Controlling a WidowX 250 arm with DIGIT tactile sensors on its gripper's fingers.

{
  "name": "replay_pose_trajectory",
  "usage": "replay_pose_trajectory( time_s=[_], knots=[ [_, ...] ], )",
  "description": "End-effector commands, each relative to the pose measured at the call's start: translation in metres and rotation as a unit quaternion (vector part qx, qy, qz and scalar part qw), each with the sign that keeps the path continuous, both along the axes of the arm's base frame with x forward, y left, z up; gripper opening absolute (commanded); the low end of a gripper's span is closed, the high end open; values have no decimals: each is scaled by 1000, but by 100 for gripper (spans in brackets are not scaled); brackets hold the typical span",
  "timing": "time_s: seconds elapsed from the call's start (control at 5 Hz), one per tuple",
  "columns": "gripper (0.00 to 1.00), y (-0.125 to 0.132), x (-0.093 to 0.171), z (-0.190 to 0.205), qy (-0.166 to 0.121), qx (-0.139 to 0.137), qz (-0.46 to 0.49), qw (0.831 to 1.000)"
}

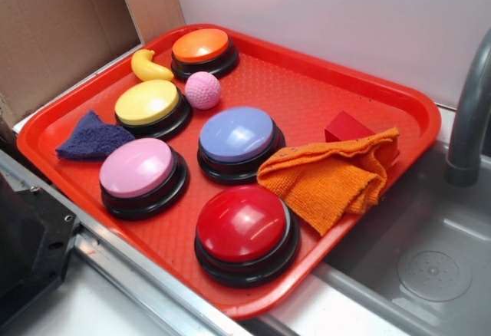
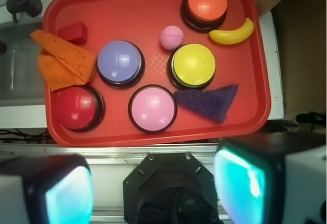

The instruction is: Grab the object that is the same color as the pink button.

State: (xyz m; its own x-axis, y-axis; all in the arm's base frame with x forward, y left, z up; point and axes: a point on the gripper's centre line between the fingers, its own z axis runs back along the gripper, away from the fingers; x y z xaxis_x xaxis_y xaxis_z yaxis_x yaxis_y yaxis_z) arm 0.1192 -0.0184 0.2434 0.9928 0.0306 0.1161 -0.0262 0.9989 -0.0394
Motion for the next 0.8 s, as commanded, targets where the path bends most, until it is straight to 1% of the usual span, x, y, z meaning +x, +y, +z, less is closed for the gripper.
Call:
replay_pose_trajectory(
  time_s=[0.0,0.2,0.4,0.6],
  knots=[
    [100,0,0,0,0,0,0,1000],
    [100,0,43,-14,2,-19,-3,1000],
    [100,-3,79,-27,-19,-1,3,1000],
    [100,-4,115,-52,-35,15,25,999]
  ],
)
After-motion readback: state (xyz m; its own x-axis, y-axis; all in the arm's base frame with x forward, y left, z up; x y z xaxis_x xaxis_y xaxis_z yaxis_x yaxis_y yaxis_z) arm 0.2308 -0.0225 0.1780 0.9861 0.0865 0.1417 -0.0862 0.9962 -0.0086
